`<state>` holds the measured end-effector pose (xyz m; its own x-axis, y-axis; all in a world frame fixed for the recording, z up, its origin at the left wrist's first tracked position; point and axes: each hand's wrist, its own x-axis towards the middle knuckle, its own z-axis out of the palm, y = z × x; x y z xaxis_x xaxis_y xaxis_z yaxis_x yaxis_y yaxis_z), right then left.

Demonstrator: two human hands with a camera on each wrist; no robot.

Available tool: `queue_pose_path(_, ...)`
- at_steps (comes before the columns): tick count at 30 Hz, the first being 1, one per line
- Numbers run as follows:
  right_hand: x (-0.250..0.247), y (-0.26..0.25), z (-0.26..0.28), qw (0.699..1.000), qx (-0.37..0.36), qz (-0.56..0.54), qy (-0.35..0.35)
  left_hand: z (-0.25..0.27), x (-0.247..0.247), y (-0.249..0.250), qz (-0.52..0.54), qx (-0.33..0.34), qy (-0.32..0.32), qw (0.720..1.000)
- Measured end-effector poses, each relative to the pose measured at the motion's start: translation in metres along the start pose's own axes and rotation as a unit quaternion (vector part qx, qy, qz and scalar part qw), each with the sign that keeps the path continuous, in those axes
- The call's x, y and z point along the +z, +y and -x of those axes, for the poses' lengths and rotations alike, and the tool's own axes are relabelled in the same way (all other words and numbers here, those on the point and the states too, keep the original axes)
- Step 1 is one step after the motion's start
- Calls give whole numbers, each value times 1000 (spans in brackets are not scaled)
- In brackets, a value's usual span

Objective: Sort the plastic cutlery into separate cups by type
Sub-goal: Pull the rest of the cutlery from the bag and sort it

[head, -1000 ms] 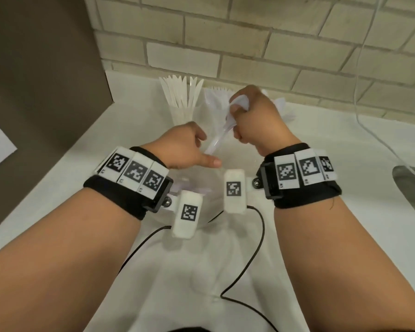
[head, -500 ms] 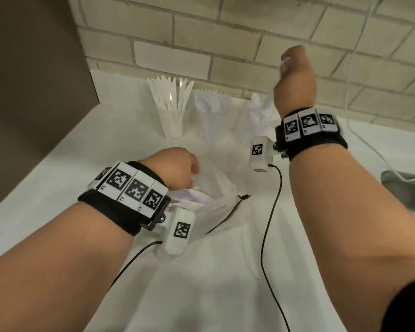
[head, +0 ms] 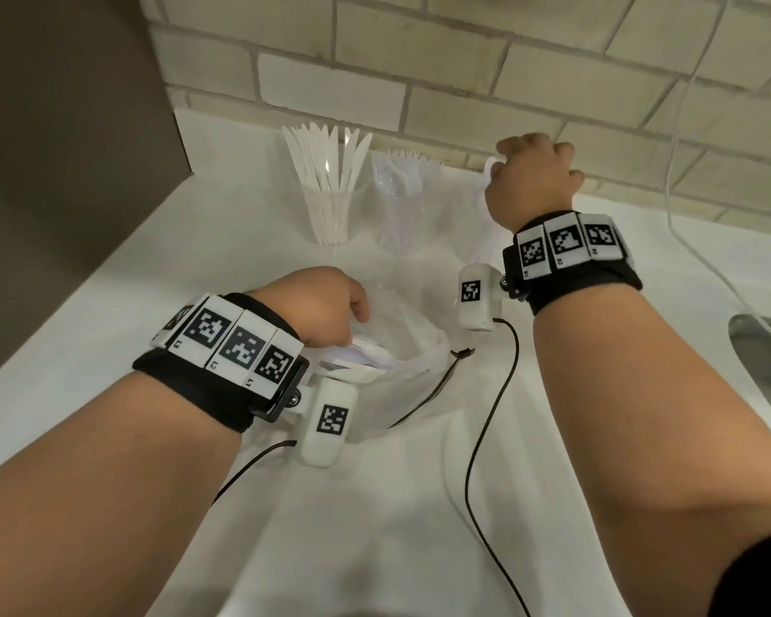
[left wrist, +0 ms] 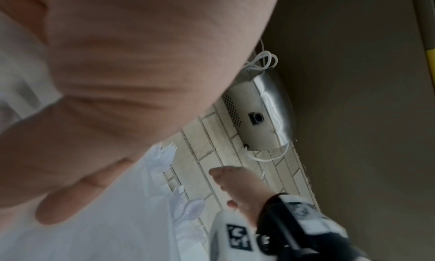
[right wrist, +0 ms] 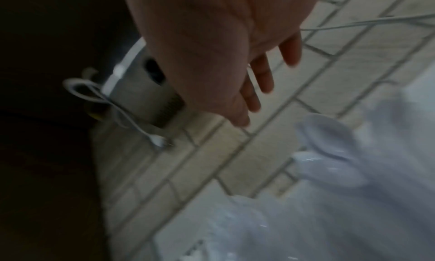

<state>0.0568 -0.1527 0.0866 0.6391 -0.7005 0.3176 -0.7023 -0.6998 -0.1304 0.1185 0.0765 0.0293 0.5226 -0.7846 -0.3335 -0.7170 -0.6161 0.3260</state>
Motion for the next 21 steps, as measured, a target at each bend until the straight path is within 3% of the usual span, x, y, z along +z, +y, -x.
queue_pose_path(3,-26,-29,32,991,-91,-92,-40,2,0,-1,-6,-2,6,1000)
queue_pose_path(7,-31,-64,101,942,-139,-186,-243,6,-2,-1,-26,-10,11,1000)
queue_pose_path(9,-18,-71,128,920,-182,-146,-315,12,-1,-3,-29,-19,-3,999)
queue_pose_path(12,7,-69,149,910,-220,-14,-350,20,5,-9,-75,-43,-61,994)
queue_pose_path(15,25,-66,161,910,-207,23,-359,23,13,-22,-99,-78,-107,986)
queue_pose_path(21,35,-70,167,916,-187,28,-353,9,31,-36,-139,-81,-80,984)
